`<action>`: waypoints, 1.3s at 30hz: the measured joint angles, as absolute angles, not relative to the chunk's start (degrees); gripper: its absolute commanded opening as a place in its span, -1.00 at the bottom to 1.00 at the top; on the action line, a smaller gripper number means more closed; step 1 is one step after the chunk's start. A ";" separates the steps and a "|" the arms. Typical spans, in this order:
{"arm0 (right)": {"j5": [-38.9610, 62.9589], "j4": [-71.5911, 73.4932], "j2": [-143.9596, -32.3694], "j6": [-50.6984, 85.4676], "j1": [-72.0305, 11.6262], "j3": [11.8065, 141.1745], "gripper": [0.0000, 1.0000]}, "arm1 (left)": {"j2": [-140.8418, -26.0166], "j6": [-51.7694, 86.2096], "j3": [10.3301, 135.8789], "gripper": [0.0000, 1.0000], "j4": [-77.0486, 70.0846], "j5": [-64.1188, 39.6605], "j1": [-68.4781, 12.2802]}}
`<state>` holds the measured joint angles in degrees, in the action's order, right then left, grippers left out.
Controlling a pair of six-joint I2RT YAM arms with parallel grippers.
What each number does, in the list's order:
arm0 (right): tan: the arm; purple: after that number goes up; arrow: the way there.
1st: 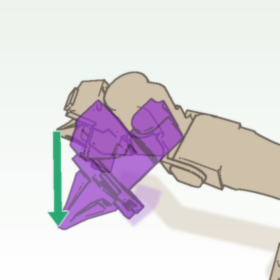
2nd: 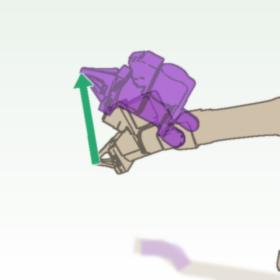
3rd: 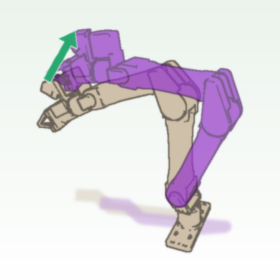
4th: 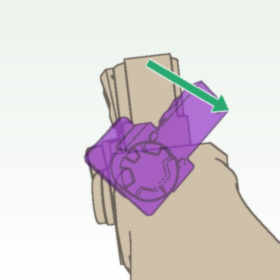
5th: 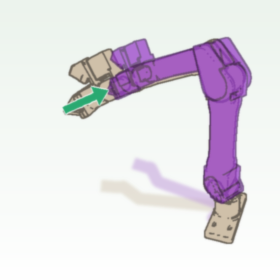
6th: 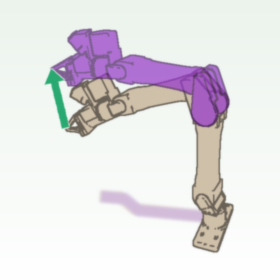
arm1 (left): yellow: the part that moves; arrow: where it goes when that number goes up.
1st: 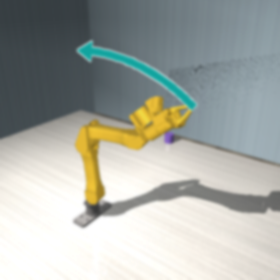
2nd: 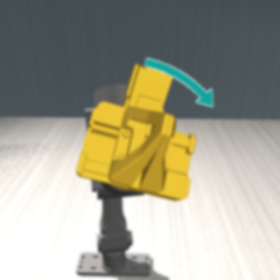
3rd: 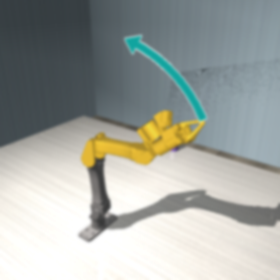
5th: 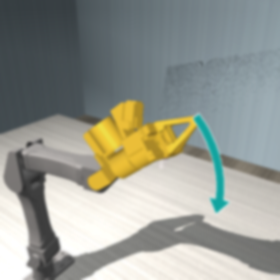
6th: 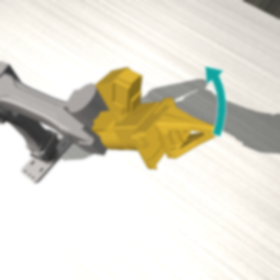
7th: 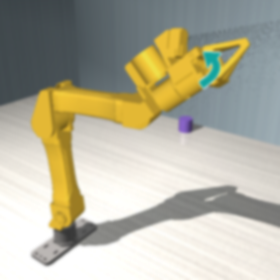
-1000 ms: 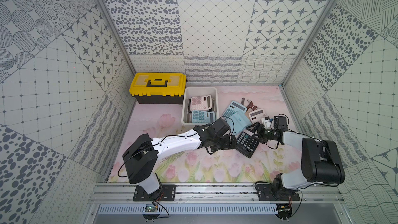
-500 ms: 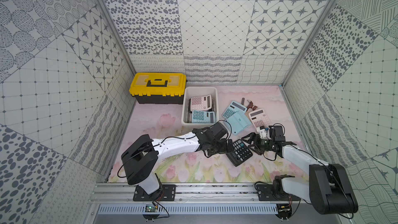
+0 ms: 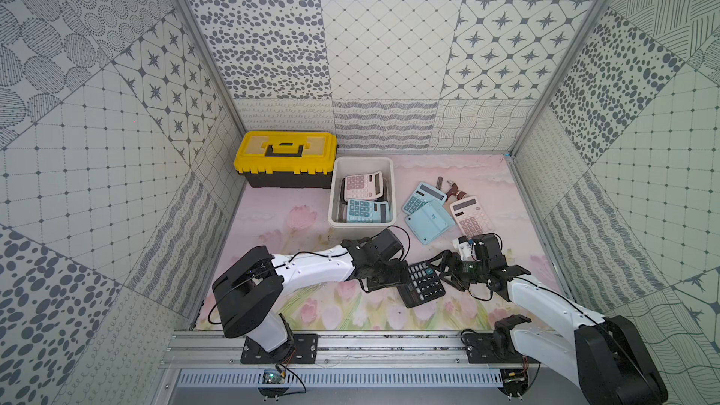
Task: Put the calculator in the storage box
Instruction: Adjust the calculator at the center of the board.
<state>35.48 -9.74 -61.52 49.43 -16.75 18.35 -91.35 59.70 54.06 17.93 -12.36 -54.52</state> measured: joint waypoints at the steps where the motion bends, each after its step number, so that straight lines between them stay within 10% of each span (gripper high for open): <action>1: 35.35 -9.56 -61.73 49.60 -17.15 18.35 0.68 | -91.64 59.94 54.15 0.18 17.52 -12.56 -54.48; 19: 32.14 -12.97 -58.61 50.59 -17.93 17.76 0.68 | -102.00 59.51 66.46 0.00 17.78 -13.02 -53.06; 29: 30.41 -16.36 -56.21 49.76 -17.47 18.37 0.69 | -105.16 55.81 71.79 0.66 20.23 -15.35 -50.41; 39: 33.01 -17.65 -61.36 44.77 -10.39 25.63 0.69 | -97.01 55.29 67.44 0.77 25.10 -15.97 -50.41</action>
